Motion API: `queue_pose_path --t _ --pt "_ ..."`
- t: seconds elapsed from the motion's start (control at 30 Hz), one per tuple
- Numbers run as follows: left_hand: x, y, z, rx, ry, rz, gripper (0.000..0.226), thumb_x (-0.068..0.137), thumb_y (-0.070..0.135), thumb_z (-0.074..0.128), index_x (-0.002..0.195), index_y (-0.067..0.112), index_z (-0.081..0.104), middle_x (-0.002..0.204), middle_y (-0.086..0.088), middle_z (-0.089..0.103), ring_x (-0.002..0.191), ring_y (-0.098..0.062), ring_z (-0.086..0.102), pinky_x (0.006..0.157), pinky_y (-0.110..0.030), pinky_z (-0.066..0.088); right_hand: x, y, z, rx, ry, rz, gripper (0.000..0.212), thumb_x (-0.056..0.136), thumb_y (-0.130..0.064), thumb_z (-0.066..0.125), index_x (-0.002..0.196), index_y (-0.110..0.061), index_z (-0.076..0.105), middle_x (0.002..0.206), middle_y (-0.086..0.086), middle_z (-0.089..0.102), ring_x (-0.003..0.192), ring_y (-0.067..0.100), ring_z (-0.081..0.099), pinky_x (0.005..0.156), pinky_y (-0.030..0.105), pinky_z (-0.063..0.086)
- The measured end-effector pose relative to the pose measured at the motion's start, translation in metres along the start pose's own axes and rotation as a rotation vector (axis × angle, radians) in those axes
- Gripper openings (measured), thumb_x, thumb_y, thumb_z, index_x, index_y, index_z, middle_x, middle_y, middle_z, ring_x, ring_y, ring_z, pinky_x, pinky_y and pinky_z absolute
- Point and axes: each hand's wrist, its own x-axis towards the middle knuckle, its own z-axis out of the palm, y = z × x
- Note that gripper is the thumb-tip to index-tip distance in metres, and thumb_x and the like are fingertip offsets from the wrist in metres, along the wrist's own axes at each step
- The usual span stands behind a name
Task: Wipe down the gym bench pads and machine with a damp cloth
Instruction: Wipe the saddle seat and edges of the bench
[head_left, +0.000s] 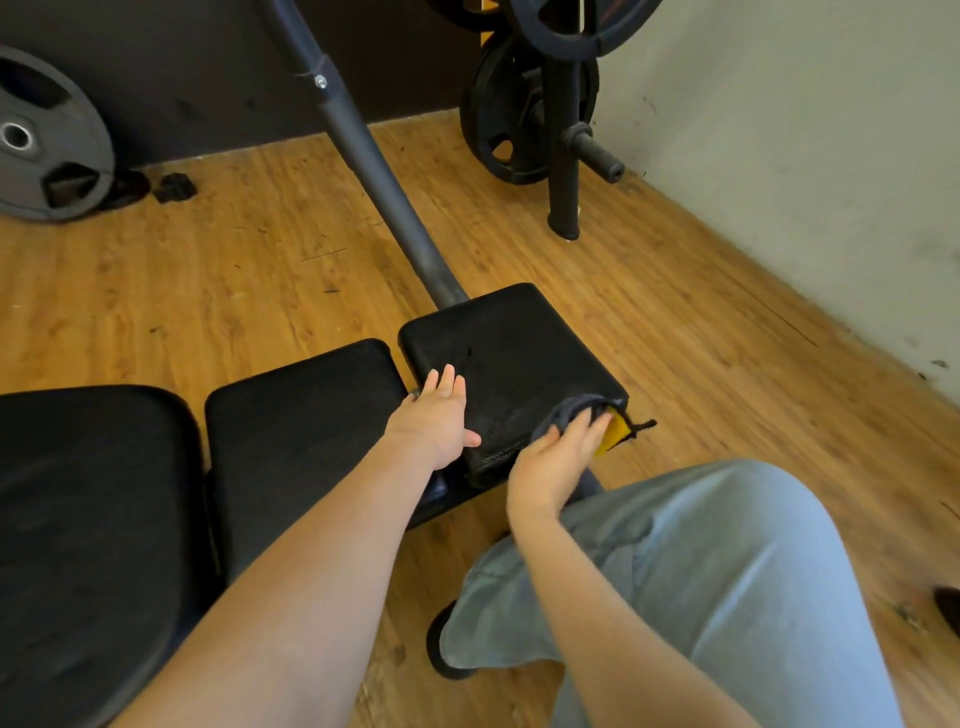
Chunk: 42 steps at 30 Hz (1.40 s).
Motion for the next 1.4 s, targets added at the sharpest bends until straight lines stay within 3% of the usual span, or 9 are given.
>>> queue_pose_path --t 0.1,0.2,0.33,0.4,0.53,0.67,0.8,1.1,1.4 --pt "0.0 -0.002 0.001 -0.007 0.004 0.009 0.076 0.099 0.028 0.047 0.152 0.008 -0.003 0.159 -0.006 -0.012 0.147 -0.022 -0.007 0.117 -0.04 0.011 -0.044 0.01 0.01 -0.099 -0.139 -0.303 0.051 0.09 0.01 0.042 0.14 -0.003 0.039 0.153 0.01 0.026 0.142 0.014 0.009 0.116 0.029 0.009" --pt "-0.005 -0.01 0.001 -0.022 0.057 0.054 0.069 0.099 0.021 0.045 0.152 0.01 0.002 0.16 -0.004 -0.006 0.147 -0.021 -0.003 0.118 -0.039 0.011 -0.059 0.012 0.012 -0.188 -0.175 -0.513 0.055 0.076 0.017 0.061 0.127 -0.002 0.055 0.135 0.015 0.052 0.131 0.029 0.042 0.11 0.044 0.029" --pt "-0.026 -0.045 0.008 -0.089 0.342 -0.112 0.072 0.096 0.036 0.05 0.151 0.01 0.011 0.16 -0.006 0.004 0.147 -0.021 0.002 0.12 -0.038 0.009 -0.045 -0.001 0.009 -0.231 -0.231 -0.704 0.042 0.074 0.014 0.06 0.112 -0.002 0.066 0.117 0.015 0.064 0.109 0.034 0.061 0.099 0.046 0.043" --pt "-0.036 -0.078 0.011 -0.131 0.407 -0.308 0.079 0.094 0.042 0.052 0.151 0.008 0.009 0.16 -0.009 0.002 0.147 -0.023 -0.001 0.119 -0.039 0.008 -0.038 -0.026 0.007 -0.053 -0.365 -0.672 0.039 0.084 0.011 0.054 0.12 -0.001 0.061 0.126 0.014 0.059 0.119 0.03 0.054 0.106 0.041 0.039" --pt "-0.045 -0.12 0.013 -0.209 0.163 -0.452 0.092 0.089 0.053 0.055 0.151 0.007 0.005 0.159 -0.011 -0.002 0.147 -0.026 -0.002 0.119 -0.042 0.014 -0.018 -0.086 0.026 0.113 -0.59 -0.484 0.044 0.093 -0.002 0.05 0.137 -0.006 0.045 0.139 0.009 0.047 0.13 0.017 0.041 0.103 0.014 0.025" --pt "-0.035 -0.119 0.011 -0.242 0.105 -0.487 0.094 0.09 0.051 0.055 0.151 0.004 0.002 0.159 -0.013 -0.004 0.147 -0.028 -0.002 0.116 -0.043 0.019 0.004 -0.109 0.08 -0.214 -0.72 -0.518 0.05 0.091 -0.01 0.058 0.139 -0.013 0.043 0.135 0.007 0.052 0.123 0.022 0.05 0.103 0.031 0.04" --pt "-0.032 -0.118 0.013 -0.207 0.098 -0.51 0.094 0.09 0.049 0.056 0.15 0.002 0.001 0.159 -0.015 -0.006 0.147 -0.029 -0.001 0.117 -0.043 0.019 0.002 -0.113 0.113 -0.721 -0.696 -0.879 0.029 0.095 -0.011 0.048 0.123 -0.008 0.045 0.116 0.012 0.058 0.099 0.028 0.061 0.071 0.032 0.045" --pt "-0.031 -0.109 0.002 -0.208 0.04 -0.527 0.093 0.091 0.043 0.058 0.149 -0.002 -0.001 0.157 -0.018 -0.008 0.146 -0.033 -0.002 0.115 -0.042 0.021 -0.008 -0.134 0.113 -0.684 -0.748 -0.494 0.032 0.098 -0.018 0.045 0.125 -0.001 0.042 0.118 0.017 0.058 0.107 0.03 0.059 0.074 0.032 0.045" --pt "-0.041 -0.114 0.014 -0.275 0.139 -0.47 0.089 0.093 0.044 0.054 0.15 0.002 0.001 0.158 -0.016 -0.008 0.146 -0.03 -0.004 0.117 -0.041 0.016 -0.032 -0.07 0.052 -0.655 -0.74 -0.585 0.032 0.1 -0.019 0.039 0.127 -0.003 0.044 0.121 0.016 0.057 0.109 0.028 0.057 0.084 0.029 0.043"
